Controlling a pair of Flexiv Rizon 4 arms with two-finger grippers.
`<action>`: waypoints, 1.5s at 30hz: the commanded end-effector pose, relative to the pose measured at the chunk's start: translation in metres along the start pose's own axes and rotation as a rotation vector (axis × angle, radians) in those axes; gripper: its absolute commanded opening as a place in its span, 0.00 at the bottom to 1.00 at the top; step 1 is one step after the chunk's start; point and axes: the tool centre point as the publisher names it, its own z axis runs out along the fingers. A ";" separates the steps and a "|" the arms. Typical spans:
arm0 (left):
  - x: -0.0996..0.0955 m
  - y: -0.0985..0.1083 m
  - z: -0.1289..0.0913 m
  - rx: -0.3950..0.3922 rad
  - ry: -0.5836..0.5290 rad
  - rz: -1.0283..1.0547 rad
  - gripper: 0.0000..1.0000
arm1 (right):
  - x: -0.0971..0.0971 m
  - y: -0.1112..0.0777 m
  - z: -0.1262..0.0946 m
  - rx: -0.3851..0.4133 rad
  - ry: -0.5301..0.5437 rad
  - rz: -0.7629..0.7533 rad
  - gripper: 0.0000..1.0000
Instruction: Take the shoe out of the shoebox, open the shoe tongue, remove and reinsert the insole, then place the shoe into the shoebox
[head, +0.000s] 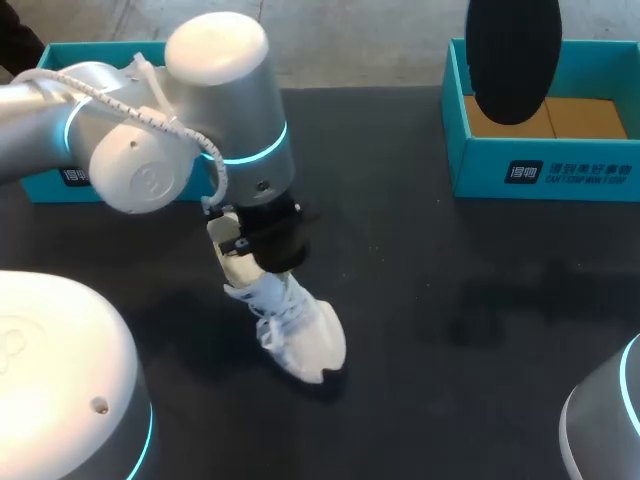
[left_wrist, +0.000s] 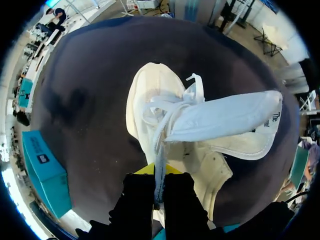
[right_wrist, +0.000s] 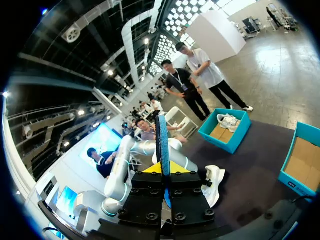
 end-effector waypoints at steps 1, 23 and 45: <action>0.012 -0.001 -0.016 -0.023 0.004 0.123 0.00 | 0.000 0.002 0.001 0.003 -0.003 0.002 0.00; -0.002 -0.016 -0.011 -0.098 0.078 0.488 0.00 | 0.000 0.002 0.001 0.003 -0.003 0.002 0.00; -0.063 -0.033 0.017 -0.048 0.128 0.511 0.00 | 0.000 0.002 0.001 0.003 -0.003 0.002 0.00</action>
